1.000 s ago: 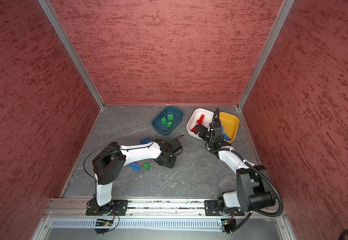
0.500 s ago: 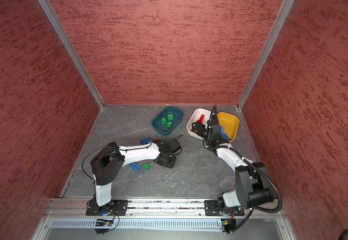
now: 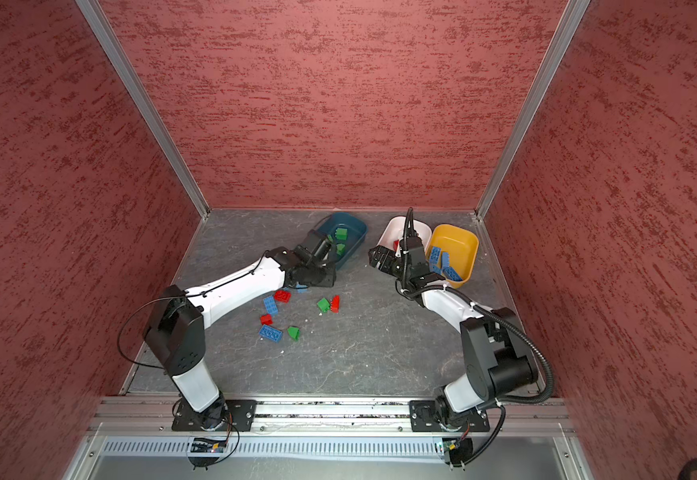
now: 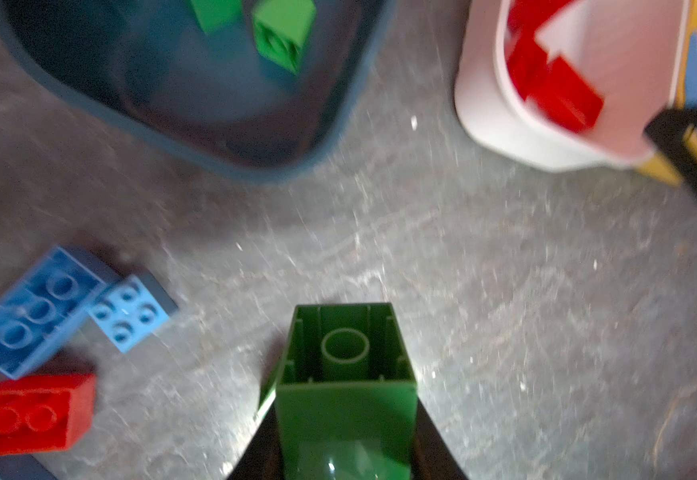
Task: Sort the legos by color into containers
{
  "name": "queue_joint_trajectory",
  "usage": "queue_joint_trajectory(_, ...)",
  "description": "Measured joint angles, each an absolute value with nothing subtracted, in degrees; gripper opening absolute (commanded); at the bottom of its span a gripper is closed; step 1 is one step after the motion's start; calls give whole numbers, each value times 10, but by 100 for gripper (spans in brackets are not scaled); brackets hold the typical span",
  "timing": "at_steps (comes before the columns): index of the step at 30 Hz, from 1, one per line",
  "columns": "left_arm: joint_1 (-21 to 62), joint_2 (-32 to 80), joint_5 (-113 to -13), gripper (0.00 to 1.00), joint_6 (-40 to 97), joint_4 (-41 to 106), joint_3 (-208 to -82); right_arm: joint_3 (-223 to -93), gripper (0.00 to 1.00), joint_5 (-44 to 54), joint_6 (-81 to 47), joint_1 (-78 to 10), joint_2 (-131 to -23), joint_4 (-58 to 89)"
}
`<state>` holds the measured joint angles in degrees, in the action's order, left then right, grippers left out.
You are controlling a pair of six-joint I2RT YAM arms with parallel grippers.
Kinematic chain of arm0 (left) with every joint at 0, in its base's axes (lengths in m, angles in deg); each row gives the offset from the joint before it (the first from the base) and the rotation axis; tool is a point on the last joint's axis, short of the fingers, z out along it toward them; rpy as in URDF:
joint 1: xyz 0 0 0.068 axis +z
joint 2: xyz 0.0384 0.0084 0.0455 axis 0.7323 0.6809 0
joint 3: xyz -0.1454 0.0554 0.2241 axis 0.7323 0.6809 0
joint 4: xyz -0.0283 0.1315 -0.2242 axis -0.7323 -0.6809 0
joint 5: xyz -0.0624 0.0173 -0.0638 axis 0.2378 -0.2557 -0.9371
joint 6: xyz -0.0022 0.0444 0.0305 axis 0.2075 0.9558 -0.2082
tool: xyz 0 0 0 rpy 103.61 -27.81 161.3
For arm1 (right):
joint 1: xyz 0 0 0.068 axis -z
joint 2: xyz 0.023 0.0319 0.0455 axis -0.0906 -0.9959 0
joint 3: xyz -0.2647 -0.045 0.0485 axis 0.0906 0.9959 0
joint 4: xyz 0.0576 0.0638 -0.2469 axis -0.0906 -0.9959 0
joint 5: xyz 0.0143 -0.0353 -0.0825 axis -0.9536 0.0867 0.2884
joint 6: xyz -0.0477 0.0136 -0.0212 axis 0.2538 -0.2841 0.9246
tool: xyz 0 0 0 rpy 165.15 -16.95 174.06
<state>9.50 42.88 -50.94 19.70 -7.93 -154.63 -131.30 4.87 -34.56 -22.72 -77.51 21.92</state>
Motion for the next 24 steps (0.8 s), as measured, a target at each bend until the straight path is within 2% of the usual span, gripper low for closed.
queue_joint_trajectory(5, 143, 452, -503, 23, 215, -39, -1594, -1315, 98, 33, -294, -246, -810, 222)
queue_joint_trajectory(13, 165, 567, -505, 26, 228, -9, -1700, -1345, 96, 1, -220, -301, -874, 204)
queue_joint_trajectory(17, 174, 624, -501, 28, 238, -7, -1745, -1381, 83, 26, -210, -332, -897, 164)
queue_joint_trajectory(24, 202, 700, -504, 31, 242, -12, -1823, -1407, 78, 42, -226, -384, -918, 106)
